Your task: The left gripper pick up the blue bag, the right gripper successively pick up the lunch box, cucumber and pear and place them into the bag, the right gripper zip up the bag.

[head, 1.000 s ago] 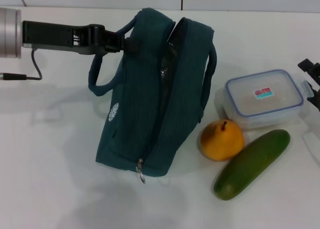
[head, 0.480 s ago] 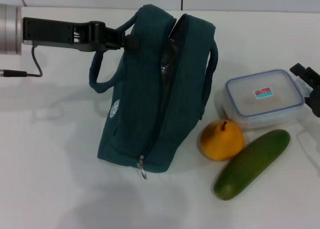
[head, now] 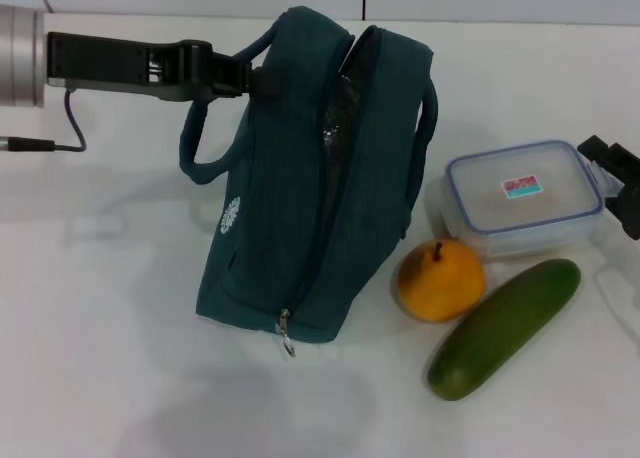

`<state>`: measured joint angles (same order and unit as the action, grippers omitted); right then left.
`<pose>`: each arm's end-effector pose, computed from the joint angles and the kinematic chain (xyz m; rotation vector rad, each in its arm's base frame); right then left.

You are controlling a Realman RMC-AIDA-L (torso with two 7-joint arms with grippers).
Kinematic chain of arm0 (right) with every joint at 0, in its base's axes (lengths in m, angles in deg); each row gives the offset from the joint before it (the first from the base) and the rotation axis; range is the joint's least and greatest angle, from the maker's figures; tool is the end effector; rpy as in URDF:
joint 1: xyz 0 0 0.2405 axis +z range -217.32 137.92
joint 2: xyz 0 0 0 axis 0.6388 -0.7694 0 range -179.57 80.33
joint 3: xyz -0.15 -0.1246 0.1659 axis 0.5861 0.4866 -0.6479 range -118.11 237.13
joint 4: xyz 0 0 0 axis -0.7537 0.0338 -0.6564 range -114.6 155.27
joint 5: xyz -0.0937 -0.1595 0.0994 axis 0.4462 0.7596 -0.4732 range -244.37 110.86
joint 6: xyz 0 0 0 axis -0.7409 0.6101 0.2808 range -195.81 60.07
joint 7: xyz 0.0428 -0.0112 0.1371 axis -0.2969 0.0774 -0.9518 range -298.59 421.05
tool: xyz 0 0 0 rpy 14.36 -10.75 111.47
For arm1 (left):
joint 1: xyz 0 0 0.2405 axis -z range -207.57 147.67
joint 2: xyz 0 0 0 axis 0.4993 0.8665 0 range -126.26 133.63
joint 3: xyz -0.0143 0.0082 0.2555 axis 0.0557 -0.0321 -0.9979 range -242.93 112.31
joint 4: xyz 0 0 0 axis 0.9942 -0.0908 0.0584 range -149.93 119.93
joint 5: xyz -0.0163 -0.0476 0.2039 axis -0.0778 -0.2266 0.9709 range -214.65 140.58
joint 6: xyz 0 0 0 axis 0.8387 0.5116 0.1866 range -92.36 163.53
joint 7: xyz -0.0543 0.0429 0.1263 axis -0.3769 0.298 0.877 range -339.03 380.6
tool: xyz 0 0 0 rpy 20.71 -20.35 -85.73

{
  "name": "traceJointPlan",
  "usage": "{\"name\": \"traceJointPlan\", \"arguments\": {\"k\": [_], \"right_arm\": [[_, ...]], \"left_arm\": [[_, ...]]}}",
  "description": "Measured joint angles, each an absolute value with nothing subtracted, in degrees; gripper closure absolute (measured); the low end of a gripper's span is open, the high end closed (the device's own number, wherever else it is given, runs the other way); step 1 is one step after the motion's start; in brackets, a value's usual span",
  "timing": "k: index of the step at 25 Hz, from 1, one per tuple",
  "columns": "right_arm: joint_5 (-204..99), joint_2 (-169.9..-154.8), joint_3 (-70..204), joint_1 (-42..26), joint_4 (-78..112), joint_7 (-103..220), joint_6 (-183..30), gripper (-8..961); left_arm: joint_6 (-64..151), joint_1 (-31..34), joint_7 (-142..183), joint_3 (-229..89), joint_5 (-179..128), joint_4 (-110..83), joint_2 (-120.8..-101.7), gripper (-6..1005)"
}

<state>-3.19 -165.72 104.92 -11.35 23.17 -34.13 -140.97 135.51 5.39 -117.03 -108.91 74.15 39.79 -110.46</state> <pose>0.3251 0.3133 -0.0323 -1.5349 1.8104 1.4086 -0.1962 0.3595 0.0722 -2.6390 -1.5090 -0.7508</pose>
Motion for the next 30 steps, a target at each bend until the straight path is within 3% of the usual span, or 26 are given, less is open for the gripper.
{"name": "traceJointPlan", "arguments": {"k": [3, 25, 27, 30], "right_arm": [[-3.21, -165.72, 104.89, -11.39, 23.48, -34.13, -141.24, 499], [-3.22, -165.72, 104.86, -13.15, 23.77, -34.13, -144.20, 733], [-3.22, -165.72, 104.82, -13.27, 23.76, -34.28, -144.51, 860], [-3.22, -165.71, 104.62, -13.43, 23.66, -35.23, -144.96, 862]], "left_arm": [[135.51, 5.39, -117.08, -108.91, 74.15, 39.90, -110.50, 946], [135.56, 5.77, -117.23, -108.90, 73.00, 39.58, -110.75, 946], [135.58, 5.76, -117.22, -108.90, 72.98, 39.58, -110.73, 946], [135.57, 5.80, -117.21, -108.91, 72.96, 39.57, -110.71, 946]]}}
